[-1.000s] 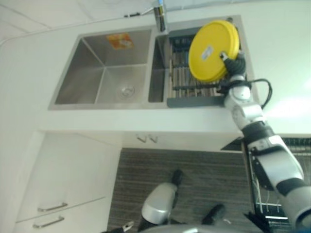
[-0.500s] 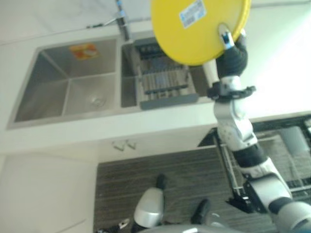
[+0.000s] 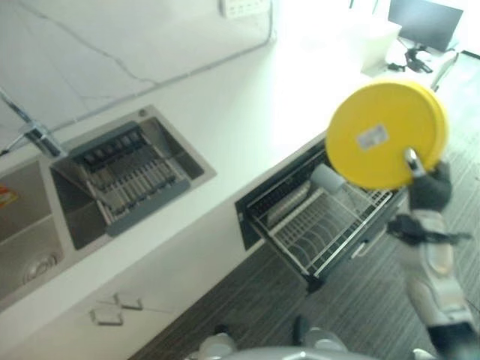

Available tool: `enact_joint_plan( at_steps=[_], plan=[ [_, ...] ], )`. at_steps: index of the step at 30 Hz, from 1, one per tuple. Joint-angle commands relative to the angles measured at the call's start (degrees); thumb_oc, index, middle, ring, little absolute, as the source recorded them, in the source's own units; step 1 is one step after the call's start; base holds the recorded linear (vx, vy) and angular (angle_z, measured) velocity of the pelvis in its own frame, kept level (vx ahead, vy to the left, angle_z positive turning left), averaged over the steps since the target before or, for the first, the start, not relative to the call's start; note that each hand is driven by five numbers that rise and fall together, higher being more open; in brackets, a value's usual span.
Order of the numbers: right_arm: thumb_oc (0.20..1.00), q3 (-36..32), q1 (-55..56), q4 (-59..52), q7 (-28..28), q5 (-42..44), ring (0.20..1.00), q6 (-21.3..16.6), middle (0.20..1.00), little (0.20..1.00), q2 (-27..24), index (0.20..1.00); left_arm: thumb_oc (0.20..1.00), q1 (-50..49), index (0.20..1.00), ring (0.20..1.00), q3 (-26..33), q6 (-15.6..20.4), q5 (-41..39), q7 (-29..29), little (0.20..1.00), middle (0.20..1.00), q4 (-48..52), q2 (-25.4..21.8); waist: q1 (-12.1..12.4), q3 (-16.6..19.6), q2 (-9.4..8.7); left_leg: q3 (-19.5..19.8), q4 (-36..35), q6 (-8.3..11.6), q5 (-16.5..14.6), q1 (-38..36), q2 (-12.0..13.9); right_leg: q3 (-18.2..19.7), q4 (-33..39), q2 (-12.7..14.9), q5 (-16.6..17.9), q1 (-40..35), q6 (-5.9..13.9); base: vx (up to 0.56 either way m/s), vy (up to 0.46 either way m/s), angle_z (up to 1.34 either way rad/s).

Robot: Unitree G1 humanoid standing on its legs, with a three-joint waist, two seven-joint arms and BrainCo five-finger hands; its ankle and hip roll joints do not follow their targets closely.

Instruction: Place the dishes in the dishwasher.

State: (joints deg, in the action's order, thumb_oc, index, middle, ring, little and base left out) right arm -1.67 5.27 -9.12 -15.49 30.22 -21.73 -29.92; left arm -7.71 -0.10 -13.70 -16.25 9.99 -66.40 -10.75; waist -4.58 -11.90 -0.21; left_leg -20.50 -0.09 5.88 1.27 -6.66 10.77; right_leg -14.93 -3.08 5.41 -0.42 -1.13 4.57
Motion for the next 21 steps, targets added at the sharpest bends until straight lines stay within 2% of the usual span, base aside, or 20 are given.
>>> enact_joint_plan(
  at_steps=[1, 7, 9, 12, 18, 21],
  plan=[
    [0.200, -2.83, -9.92, -1.94, -0.58, -10.83, 0.200, -5.59, 0.200, 0.200, -0.80, 0.200, 1.000, 1.16, 1.000, 1.000, -2.07, 0.09, 2.55, 0.13, 1.000, 1.000, -1.11, -1.13, 1.28, -1.75, -1.29, 2.04, 5.32, -3.51, -7.27, 1.38, -1.04, -2.51, -4.72, 7.58, -4.73, -1.76, 3.89, -0.03, -0.039, -0.37],
    [0.200, 0.97, -12.82, 4.07, -7.76, -25.38, 0.200, -3.50, 0.200, 0.200, -5.36, 0.200, 1.000, 3.58, 1.000, 1.000, -3.89, -0.54, 3.73, -1.05, 1.000, 1.000, 0.77, -2.32, 1.72, -4.37, -0.32, 3.20, 6.84, -3.33, -7.38, 4.25, -1.12, -2.66, -6.00, 8.06, -4.97, 0.57, 3.65, -0.11, -0.017, -0.02],
    [0.200, 3.81, -16.95, 7.50, -10.55, -30.35, 0.200, -1.80, 0.200, 0.200, -7.89, 0.200, 1.000, 5.68, 1.000, 1.000, -5.44, -1.17, 3.86, -1.73, 1.000, 1.000, 1.60, -3.28, 2.51, -6.56, 0.33, 4.29, 7.18, -3.09, -6.78, 6.40, -1.27, -2.83, -6.75, 8.35, -4.97, 2.37, 3.51, -0.24, 0.007, 0.10],
    [0.200, 6.40, -21.08, 10.93, -11.72, -33.03, 0.200, 1.14, 0.200, 0.200, -10.03, 0.200, 1.000, 7.24, 1.000, 1.000, -6.41, -1.27, 3.95, -2.85, 1.000, 1.000, 1.26, -3.91, 3.24, -8.36, 0.69, 5.61, 7.63, -2.68, -6.00, 8.33, -1.15, -2.72, -7.74, 8.31, -5.30, 3.68, 3.18, -0.11, 0.037, 0.20],
    [0.200, 7.62, -23.51, 14.69, -11.96, -36.48, 0.200, 4.04, 0.200, 0.200, -12.25, 0.200, 1.000, 9.14, 1.000, 1.000, -7.04, -2.40, 4.79, -4.05, 1.000, 1.000, 1.17, -4.19, 4.54, -10.36, -0.64, 7.26, 8.65, -2.52, -5.56, 10.46, -0.83, -2.67, -8.62, 7.94, -5.26, 4.99, 3.16, -0.01, 0.001, 0.12],
    [0.200, 9.03, -25.56, 19.57, -14.20, -38.70, 0.200, 7.17, 0.200, 0.200, -13.36, 0.200, 1.000, 11.56, 1.000, 1.000, -8.04, -0.96, 7.28, -4.23, 1.000, 1.000, 2.36, -6.31, 5.49, -12.31, -1.83, 8.22, 10.46, -2.73, -5.48, 13.16, -0.29, -2.56, -9.50, 7.32, -4.90, 6.62, 3.10, -0.03, -0.054, 0.10]
  ],
)
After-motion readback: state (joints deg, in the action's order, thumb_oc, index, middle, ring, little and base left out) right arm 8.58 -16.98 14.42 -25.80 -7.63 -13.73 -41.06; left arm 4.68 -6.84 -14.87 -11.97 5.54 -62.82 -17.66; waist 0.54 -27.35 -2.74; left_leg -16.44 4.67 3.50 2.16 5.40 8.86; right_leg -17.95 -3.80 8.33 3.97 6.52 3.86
